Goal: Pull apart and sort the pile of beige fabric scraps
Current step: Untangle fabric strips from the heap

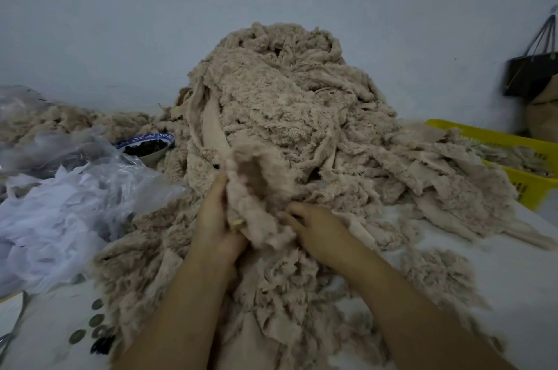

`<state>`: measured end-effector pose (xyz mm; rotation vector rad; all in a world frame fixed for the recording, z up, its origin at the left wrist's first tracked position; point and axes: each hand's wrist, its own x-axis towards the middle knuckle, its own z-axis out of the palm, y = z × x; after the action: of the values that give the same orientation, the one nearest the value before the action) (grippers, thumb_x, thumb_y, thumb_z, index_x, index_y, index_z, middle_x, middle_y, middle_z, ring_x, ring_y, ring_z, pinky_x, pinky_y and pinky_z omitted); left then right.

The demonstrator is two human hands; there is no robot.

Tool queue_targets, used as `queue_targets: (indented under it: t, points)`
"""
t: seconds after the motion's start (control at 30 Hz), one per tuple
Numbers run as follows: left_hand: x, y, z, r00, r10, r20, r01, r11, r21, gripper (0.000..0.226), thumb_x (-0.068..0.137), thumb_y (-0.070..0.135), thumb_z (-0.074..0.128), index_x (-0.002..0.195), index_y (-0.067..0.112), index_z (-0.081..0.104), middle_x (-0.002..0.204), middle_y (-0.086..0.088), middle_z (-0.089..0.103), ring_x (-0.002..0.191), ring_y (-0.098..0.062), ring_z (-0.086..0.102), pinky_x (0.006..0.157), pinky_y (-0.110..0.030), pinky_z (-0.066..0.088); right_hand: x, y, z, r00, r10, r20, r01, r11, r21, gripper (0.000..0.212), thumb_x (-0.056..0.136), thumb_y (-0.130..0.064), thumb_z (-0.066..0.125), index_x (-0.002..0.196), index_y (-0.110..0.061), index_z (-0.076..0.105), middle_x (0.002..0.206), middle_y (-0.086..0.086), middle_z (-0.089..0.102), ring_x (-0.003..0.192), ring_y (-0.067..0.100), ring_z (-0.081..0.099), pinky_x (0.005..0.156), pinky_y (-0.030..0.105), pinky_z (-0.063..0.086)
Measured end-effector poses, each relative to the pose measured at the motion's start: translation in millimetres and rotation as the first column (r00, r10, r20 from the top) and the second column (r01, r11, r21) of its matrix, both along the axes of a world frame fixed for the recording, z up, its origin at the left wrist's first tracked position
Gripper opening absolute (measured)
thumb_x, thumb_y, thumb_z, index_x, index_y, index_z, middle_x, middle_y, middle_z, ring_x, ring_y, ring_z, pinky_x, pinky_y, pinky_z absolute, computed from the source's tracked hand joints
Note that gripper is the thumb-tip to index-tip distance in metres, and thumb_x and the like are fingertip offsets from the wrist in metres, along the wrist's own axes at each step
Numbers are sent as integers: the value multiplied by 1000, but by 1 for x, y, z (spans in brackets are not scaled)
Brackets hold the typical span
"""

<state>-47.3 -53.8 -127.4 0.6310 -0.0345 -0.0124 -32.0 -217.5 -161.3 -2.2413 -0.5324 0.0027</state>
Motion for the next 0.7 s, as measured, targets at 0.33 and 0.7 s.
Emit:
queue_targets:
  t: [0.33,0.7]
  points:
    - [7,-2,-7,997,71,10,-71,995,70,23,88,24,65,86,9,82,94,-11,77,85,-18,75,69,-31,61,-11,-2,17,952,-231,199,190,960,204,54,91,-74,29,95,-27,57,102,-16,45,92,-2,49,78,18,43]
    - [4,2,0,989,145,7,-145,989,-19,34,93,38,60,77,17,82,84,-1,75,70,-12,73,61,-26,59,-19,9,15,986,165,1,-165,986,2,33,98,-36,54,92,-3,54,77,5,50,63,10,42,57,32,32]
